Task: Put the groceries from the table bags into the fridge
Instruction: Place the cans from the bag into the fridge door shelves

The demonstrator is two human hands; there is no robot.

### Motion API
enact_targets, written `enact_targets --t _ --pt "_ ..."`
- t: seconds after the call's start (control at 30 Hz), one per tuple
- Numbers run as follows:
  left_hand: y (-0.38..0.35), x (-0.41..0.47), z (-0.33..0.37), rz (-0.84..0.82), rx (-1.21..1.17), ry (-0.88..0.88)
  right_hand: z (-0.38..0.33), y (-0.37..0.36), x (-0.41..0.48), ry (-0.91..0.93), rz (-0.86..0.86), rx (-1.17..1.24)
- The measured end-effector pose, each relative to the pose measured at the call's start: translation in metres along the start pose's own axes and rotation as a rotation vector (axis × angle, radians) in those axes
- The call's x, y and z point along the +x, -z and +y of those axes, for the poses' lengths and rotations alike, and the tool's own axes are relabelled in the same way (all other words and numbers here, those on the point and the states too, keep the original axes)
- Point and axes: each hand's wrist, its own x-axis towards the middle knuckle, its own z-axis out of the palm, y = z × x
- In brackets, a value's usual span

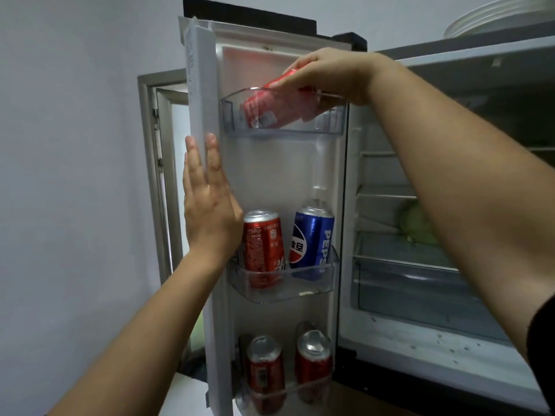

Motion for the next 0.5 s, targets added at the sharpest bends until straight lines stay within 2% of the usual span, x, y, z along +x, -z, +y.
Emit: enact_targets --t 0.2,0.43,0.5 --pt "0.001 0.000 0.002 -0.001 -0.007 0.008 0.001 0.000 -0.004 0.007 0.005 -0.017" --pt "0.003 0.001 0.001 -0.025 -0.013 0.012 0.003 -0.005 -0.003 -0.068 -0.009 -0.111" --pt "0.004 0.001 0.001 -0.030 -0.017 0.015 0.004 -0.009 -0.004 -0.055 0.031 -0.147"
